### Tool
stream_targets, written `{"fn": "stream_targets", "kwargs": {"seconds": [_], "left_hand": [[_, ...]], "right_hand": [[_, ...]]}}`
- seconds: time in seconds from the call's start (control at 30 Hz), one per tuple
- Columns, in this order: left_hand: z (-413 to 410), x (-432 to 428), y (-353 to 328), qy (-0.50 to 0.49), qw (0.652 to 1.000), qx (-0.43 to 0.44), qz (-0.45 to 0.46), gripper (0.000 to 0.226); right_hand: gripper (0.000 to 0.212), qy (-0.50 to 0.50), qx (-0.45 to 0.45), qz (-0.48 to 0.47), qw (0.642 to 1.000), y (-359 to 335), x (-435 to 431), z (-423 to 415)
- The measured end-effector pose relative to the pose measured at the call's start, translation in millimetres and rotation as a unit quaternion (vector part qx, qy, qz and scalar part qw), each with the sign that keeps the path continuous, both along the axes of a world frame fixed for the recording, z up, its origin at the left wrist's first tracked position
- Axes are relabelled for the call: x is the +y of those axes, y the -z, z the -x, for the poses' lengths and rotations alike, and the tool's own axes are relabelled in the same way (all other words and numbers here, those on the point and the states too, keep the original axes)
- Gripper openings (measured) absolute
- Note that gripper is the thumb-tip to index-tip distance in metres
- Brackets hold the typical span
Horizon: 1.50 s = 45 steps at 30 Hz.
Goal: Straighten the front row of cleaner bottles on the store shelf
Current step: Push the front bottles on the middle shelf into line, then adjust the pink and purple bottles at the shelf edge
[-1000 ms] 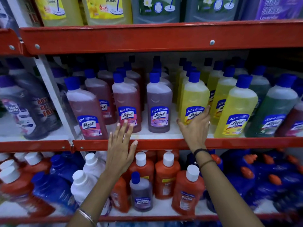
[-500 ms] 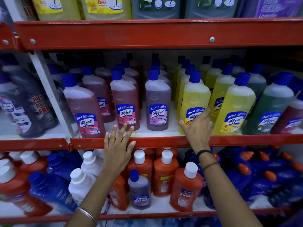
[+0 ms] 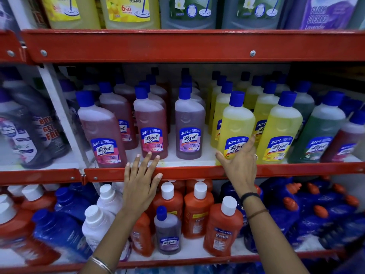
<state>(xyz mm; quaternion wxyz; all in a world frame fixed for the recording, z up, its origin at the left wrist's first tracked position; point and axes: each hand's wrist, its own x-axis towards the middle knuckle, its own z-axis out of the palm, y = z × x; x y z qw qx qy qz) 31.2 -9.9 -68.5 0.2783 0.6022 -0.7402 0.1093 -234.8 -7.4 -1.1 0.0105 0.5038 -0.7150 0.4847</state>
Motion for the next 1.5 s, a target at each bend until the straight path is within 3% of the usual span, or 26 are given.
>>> {"fn": "stream_targets", "kwargs": {"seconds": [0.13,0.2,0.3,0.4,0.6,0.77,1.07,1.5], "left_hand": [[-6,1,2,-0.003,1.0,0.001,-0.004,0.056],[-6,0,3,-0.004,1.0,0.003,-0.007,0.057],[-7,-1,4,0.001,1.0,-0.001,-0.011,0.058],[-9,-2,5,0.007,1.0,-0.006,-0.01,0.058],[-10,-6,7,0.019,1.0,0.001,-0.012,0.058],[-9,-8,9,0.021,1.0,0.004,-0.015,0.058],[-8,-6,9,0.02,1.0,0.002,-0.014,0.059],[-13,4,2,0.032,0.999,-0.007,-0.015,0.06]], "right_hand": [[0.099,0.02,-0.011,0.083,0.996,11,20,-23],[0.081,-0.018,-0.031,0.151,0.988,10,30,-45],[0.066,-0.105,-0.037,0.17,0.979,6,26,-79],[0.08,-0.132,-0.081,0.15,0.976,4,-2,-105],[0.111,-0.024,-0.064,0.054,0.996,-3,-57,-121],[0.106,0.002,-0.014,0.001,1.0,-3,-66,-117],[0.088,-0.002,0.007,0.031,1.0,3,-40,-109],[0.094,-0.004,0.011,0.027,1.0,5,-10,-109]]}}
